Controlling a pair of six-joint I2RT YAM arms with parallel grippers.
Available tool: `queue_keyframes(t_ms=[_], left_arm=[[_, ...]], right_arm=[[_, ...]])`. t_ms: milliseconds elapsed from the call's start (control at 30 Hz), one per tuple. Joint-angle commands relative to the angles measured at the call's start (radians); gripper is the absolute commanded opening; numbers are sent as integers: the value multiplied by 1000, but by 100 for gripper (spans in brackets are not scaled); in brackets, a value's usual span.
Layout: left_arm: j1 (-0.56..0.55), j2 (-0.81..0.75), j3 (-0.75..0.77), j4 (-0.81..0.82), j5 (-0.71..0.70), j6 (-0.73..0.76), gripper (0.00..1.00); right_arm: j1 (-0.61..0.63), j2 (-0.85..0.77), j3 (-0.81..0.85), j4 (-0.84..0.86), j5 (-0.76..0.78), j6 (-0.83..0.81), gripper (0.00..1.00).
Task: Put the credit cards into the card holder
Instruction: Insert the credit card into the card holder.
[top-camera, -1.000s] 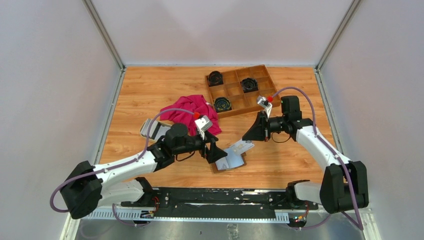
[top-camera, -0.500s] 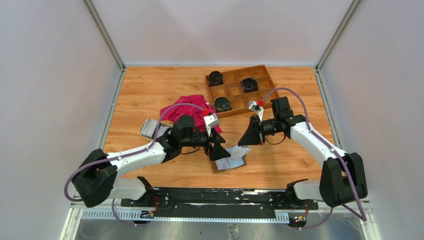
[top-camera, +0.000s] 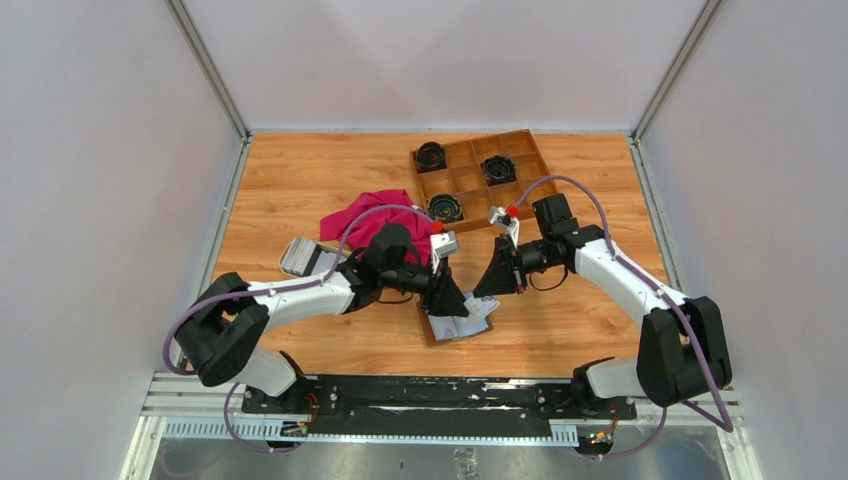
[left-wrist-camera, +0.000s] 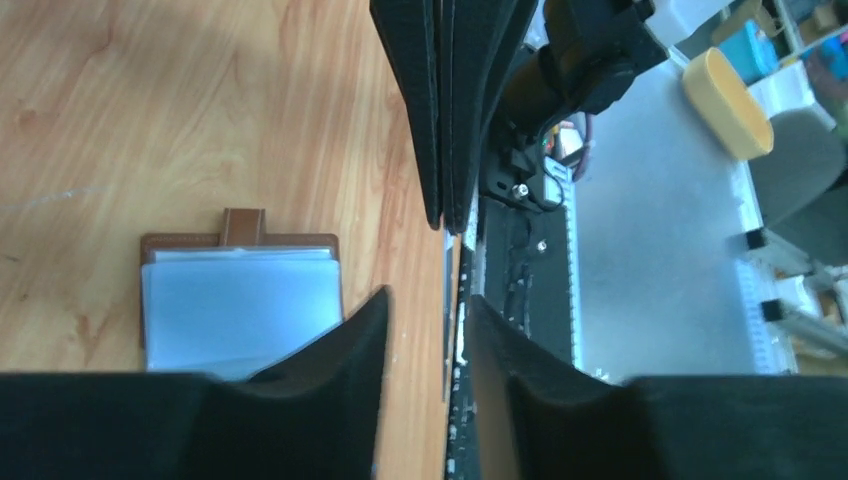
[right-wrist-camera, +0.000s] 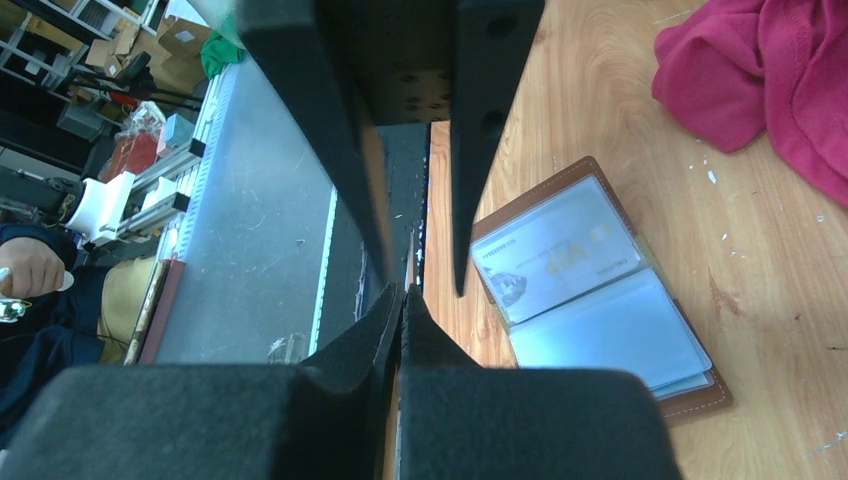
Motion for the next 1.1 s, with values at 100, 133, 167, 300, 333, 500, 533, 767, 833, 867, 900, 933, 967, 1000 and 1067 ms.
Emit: queue_keyframes(t_ms=[100,133,167,300,333,500,533,767,833,867,900,933,967,1000,1067], left_arm=[[-13,71,59,16,57,-58,0],[-13,65,54,16,48,-64,0],[-13,47,44,15,30,-69,0],[-13,-40,-25,16,-82,-132,0],[-13,-64,-44,21,-109,-156,0],[-13,-207,-200,232,-246,-356,0],[-13,-224,-225,291,-266,-402,0],[-39,-188,-343,684,-376,-611,0],[-46,-159,-350,744,-385,-631,0],[-47,-145,-348,763,-385,-636,0],[-49,-134,-347,770,-390,-641,0],[-50,-124,-343,776,-392,-640,0],[-51,-121,-341,776,-394,-637,0],[-51,-119,-339,775,-396,-632,0],[-51,-118,-334,761,-398,-622,0]], right_arm=[[19,11,37,-58,24,-54,2],[19,11,41,-62,30,-55,15],[19,11,50,-68,43,-51,30],[6,-12,92,-139,116,-88,65],[-5,-24,91,-141,112,-90,67],[-44,-44,78,-135,63,-77,70],[-46,-40,76,-124,60,-63,70],[-48,-9,47,10,-44,131,70],[-48,-8,32,77,-91,209,68],[-47,-9,24,115,-103,254,68],[-46,-9,13,161,-104,303,66],[-47,-7,3,199,-101,343,64],[-47,-3,-4,232,-100,377,62],[-46,1,-7,249,-105,398,60],[-47,6,-3,270,-115,423,57]])
